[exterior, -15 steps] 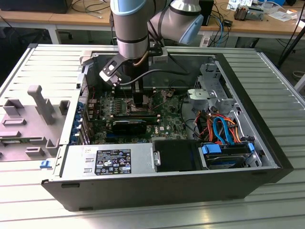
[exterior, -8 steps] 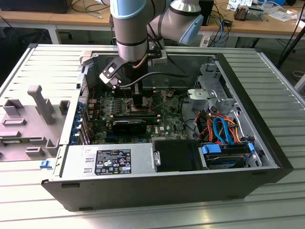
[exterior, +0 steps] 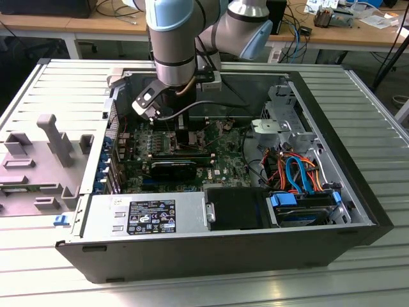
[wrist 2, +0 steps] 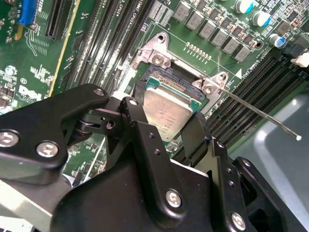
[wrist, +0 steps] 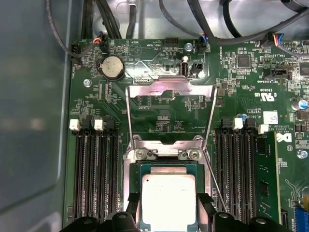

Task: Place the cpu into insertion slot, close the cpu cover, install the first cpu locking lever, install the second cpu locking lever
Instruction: 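Place the cpu into insertion slot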

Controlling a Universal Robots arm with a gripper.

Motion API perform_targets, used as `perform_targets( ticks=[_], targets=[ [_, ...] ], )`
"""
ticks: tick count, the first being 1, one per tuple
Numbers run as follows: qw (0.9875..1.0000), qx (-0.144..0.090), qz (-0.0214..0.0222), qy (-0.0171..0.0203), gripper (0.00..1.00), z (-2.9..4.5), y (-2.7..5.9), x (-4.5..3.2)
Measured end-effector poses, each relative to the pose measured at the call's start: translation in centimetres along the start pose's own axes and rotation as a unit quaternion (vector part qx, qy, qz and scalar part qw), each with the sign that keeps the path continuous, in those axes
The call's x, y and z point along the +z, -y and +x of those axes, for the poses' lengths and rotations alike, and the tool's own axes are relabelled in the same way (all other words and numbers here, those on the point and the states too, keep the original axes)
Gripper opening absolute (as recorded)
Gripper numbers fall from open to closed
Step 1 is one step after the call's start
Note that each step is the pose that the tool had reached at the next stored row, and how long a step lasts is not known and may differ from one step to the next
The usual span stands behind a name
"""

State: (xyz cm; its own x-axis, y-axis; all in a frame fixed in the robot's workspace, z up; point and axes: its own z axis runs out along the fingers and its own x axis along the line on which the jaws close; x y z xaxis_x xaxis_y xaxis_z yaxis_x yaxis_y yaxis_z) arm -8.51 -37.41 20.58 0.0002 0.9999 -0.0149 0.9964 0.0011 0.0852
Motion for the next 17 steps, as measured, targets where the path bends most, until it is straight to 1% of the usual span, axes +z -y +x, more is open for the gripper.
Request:
perform_targets(
  ticks=[5,17],
  targets=[
    [1.0,0.006,0.0001,0.0005,0.55,0.01,0.05,0.41],
    [1.0,0.005,0.0002,0.0006,0.55,0.24,0.15,0.78]
  ],
)
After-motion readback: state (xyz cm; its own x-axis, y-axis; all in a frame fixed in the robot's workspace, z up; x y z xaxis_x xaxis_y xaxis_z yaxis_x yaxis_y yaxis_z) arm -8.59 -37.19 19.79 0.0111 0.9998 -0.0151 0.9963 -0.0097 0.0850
